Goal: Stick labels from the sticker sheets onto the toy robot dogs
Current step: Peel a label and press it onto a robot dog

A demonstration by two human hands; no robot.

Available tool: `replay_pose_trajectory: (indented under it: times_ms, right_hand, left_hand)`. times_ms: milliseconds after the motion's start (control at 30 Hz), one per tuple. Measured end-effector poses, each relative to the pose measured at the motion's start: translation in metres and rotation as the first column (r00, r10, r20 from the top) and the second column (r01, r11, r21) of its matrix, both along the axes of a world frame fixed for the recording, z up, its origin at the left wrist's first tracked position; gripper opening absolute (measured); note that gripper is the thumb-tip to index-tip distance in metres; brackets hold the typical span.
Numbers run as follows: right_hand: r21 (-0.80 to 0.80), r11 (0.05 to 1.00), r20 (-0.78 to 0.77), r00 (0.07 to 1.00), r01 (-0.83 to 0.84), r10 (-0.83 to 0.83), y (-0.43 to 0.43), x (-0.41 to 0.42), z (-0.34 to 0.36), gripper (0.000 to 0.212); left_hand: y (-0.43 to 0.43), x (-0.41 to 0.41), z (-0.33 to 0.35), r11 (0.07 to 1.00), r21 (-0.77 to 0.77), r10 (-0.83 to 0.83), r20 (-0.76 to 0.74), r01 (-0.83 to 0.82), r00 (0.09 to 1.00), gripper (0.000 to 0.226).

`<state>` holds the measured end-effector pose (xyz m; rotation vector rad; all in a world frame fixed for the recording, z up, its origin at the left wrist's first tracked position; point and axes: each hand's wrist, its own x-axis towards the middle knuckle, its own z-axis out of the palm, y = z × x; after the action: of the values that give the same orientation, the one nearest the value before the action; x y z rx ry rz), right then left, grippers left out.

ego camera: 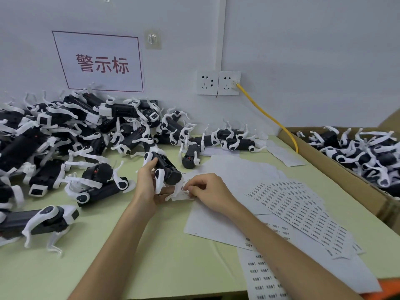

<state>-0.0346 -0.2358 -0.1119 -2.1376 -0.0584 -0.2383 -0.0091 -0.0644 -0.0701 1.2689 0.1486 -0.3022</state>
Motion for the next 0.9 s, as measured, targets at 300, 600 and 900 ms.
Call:
replay_pose_trajectory:
  times_ms: [300,600,900]
  right_hand:
    - [-0.011,0.999,0.003,0.999,-0.037,0.037,0.0,-0.0008,-0.0003,0.012]
    - [-0.05,0.997,0.02,0.998,-0.052,0.053,0.0012,-0.001,-0.0021,0.014]
    - [-0.064,0.997,0.023,0.999,-0.039,0.04,0.0035,-0.0011,-0.0033,0.006]
  left_hand:
    - [0.0026,-0.0022,0.0028,1.0,0.001,0.003,-0.021,-0.003,1.0,0.045]
    - [0.0064,-0.0011,0.0039,0.997,0.025,-0.07,0.047,0.069,0.996,0.049]
    - [0.0067,-0.0032,0.0053,0.997,0.017,-0.078,0.062,0.077,0.995,0.044]
